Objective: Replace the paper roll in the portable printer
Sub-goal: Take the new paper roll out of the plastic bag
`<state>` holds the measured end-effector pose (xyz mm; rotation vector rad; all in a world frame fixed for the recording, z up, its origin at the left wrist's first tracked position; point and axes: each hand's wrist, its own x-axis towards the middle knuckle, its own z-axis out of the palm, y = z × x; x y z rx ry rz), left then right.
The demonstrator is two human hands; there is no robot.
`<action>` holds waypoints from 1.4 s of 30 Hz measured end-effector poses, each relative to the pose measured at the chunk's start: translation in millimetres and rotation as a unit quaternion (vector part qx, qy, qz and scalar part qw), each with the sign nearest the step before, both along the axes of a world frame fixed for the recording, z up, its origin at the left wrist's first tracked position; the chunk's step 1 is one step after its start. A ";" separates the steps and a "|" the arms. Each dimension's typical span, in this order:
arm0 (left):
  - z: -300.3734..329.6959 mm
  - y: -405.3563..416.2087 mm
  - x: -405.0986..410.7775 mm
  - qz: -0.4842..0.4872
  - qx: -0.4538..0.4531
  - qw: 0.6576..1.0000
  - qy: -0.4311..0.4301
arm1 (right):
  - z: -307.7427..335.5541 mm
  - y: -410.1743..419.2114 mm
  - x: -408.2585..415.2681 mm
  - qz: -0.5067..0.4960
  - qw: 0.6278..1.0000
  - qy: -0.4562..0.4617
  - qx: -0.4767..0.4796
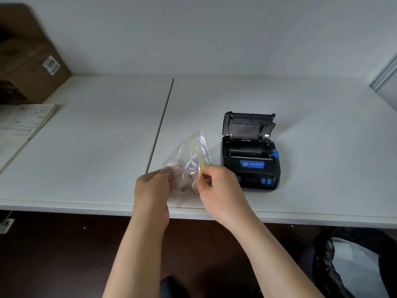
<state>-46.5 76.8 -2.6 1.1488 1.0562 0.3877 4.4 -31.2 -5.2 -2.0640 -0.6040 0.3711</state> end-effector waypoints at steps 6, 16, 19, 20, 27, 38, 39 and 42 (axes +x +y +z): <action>6.7 0.4 -4.4 -0.042 0.003 0.998 -0.053 | 5.7 -3.5 -2.9 0.023 0.997 0.059 0.051; 9.4 0.2 -3.1 -0.002 0.011 0.995 -0.096 | 9.3 -9.6 5.7 0.032 0.994 0.066 0.075; 10.4 0.4 -1.9 0.046 0.004 0.993 -0.107 | 17.5 -14.7 8.7 0.047 0.994 0.057 0.077; 11.0 0.3 -1.7 0.060 -0.001 0.992 -0.108 | 19.8 -16.9 10.0 0.052 0.994 0.057 0.074; 13.2 1.1 -4.6 0.120 -0.023 0.988 -0.091 | 30.6 -35.5 22.8 0.049 0.980 0.135 0.135; 8.8 6.3 -5.4 0.167 -0.020 0.984 -0.064 | 39.2 -52.1 40.4 -0.111 0.944 0.159 0.266; 7.9 6.0 -3.7 0.154 -0.018 0.987 -0.048 | 39.9 -51.9 39.7 -0.112 0.944 0.159 0.267; 8.7 0.6 -1.1 0.128 0.078 0.989 0.021 | 41.6 -52.2 38.9 -0.108 0.944 0.156 0.269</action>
